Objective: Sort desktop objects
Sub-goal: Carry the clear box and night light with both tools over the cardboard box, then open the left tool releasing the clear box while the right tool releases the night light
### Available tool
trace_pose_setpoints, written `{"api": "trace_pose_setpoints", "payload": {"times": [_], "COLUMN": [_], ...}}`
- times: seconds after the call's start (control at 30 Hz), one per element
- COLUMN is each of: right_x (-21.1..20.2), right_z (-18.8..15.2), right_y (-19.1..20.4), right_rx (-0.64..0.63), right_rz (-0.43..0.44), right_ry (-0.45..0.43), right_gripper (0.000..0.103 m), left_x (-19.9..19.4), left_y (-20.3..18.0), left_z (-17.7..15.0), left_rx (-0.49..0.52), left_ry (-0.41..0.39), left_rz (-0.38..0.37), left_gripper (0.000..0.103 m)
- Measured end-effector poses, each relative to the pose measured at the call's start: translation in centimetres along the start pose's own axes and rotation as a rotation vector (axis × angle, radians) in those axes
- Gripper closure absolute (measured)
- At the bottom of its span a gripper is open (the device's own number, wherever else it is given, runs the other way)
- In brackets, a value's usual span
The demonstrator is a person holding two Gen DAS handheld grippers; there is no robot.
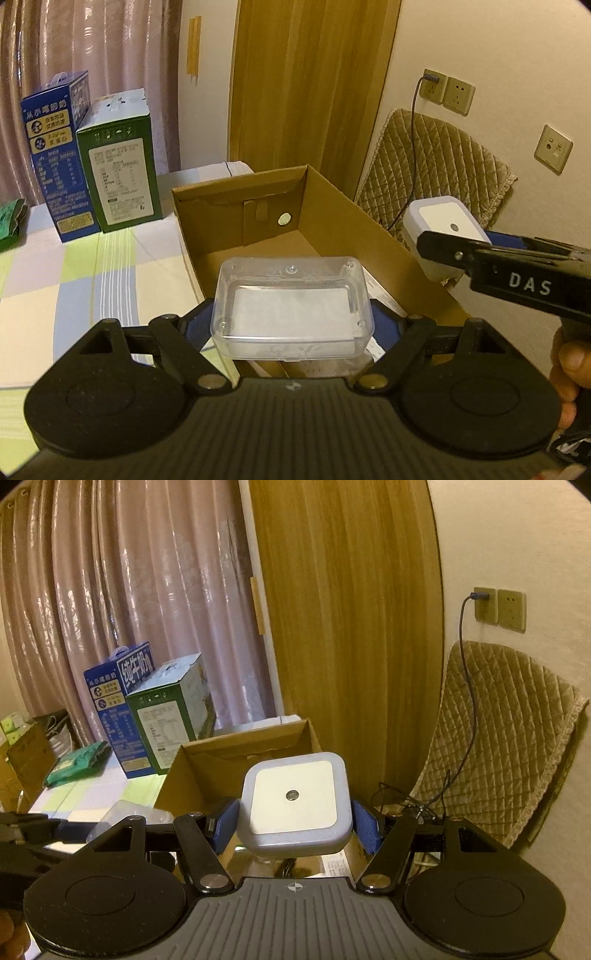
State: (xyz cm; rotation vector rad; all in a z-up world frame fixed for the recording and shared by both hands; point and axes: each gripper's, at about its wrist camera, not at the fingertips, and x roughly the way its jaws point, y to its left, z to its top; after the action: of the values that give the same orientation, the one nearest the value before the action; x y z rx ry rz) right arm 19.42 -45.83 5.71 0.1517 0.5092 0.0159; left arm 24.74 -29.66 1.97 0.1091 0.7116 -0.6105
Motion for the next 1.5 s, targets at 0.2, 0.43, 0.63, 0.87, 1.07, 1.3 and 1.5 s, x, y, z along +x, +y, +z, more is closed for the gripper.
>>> {"api": "trace_pose_setpoints", "payload": {"times": [0.2,0.43,0.63,0.87,1.07,1.3,1.5], "right_x": [1.1,1.8,2.8,1.9,-1.8,-7.0,-11.6], "right_z": [0.2,-0.5,-0.5,-0.4,-2.6,-4.9,-6.0], "right_y": [-0.5,-0.6,-0.1,-0.2,-1.1,-1.0,0.0], "right_rx": [0.019,0.019,0.043,0.08,0.143,0.175,0.151], "right_rz": [-0.011,-0.005,0.066,0.077,0.049,0.033,0.013], "right_ry": [0.007,0.031,0.052,0.022,0.052,0.113,0.147], "right_gripper": [0.041,0.04,0.04,0.018,0.014,0.004,0.002], "left_x": [2.0,0.7,-1.6,-5.0,-8.0,-11.3,-13.9], "left_y": [0.3,1.7,3.3,4.1,3.6,1.2,-0.5], "left_z": [0.5,-0.8,-2.1,-3.9,-5.7,-7.5,-8.6], "left_rx": [0.029,-0.025,-0.096,-0.135,-0.189,-0.194,-0.201], "left_ry": [0.014,0.004,-0.021,-0.056,-0.05,-0.035,0.015], "left_rz": [-0.022,-0.023,-0.009,0.064,0.08,0.095,0.088], "left_gripper": [0.011,0.011,0.011,0.001,0.001,0.001,0.001]}}
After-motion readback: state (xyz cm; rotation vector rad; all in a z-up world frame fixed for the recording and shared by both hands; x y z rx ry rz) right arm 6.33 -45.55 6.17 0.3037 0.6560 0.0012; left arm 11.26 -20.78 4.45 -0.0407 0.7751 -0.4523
